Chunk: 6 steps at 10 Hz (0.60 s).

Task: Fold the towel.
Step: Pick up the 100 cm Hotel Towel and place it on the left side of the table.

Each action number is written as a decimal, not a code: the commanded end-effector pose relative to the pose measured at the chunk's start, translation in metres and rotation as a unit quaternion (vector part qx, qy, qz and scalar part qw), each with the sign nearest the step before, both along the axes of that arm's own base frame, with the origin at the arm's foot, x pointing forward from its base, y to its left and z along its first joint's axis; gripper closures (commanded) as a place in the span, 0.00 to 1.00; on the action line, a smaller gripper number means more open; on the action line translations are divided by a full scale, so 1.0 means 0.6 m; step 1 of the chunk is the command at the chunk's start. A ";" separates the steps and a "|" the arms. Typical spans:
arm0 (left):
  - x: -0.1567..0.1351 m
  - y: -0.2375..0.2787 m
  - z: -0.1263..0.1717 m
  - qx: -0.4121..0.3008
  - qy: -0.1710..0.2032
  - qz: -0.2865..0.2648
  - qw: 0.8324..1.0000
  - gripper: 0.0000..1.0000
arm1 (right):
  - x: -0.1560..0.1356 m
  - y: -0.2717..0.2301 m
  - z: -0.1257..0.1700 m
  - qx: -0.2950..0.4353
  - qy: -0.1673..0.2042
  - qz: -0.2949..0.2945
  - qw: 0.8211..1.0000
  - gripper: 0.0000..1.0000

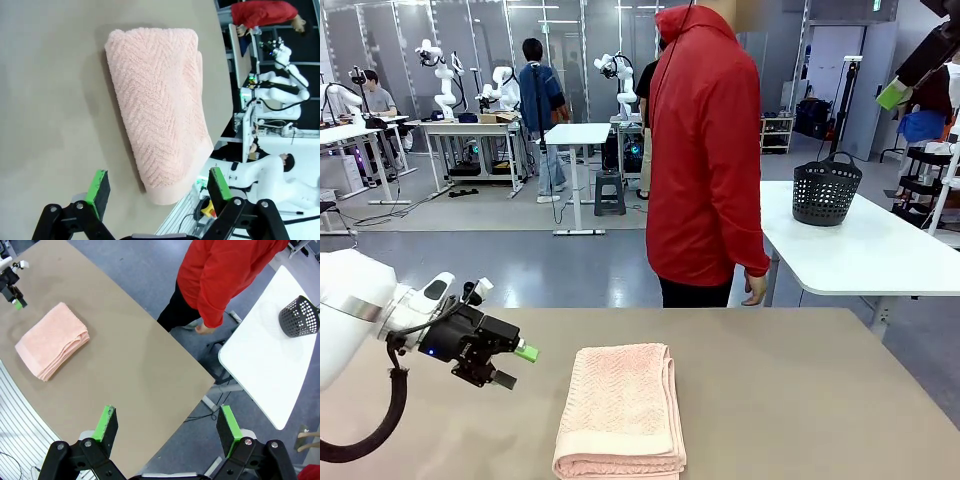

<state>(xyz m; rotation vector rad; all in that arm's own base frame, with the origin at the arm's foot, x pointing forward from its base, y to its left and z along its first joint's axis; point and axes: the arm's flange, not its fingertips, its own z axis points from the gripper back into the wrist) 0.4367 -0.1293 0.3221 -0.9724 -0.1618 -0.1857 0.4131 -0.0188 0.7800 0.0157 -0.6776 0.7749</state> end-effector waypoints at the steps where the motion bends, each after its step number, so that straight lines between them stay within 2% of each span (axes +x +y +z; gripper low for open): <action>1: -0.004 -0.022 -0.028 -0.052 0.003 0.013 0.999 0.00 | -0.001 -0.002 0.000 -0.004 0.002 0.001 1.000 0.00; 4: 0.011 -0.062 -0.082 -0.064 0.014 0.049 0.997 0.00 | -0.001 -0.002 0.000 -0.004 0.002 0.001 1.000 0.00; 6: 0.004 -0.084 -0.108 -0.076 0.014 0.055 0.996 0.00 | -0.001 -0.002 0.000 -0.004 0.002 0.001 1.000 0.00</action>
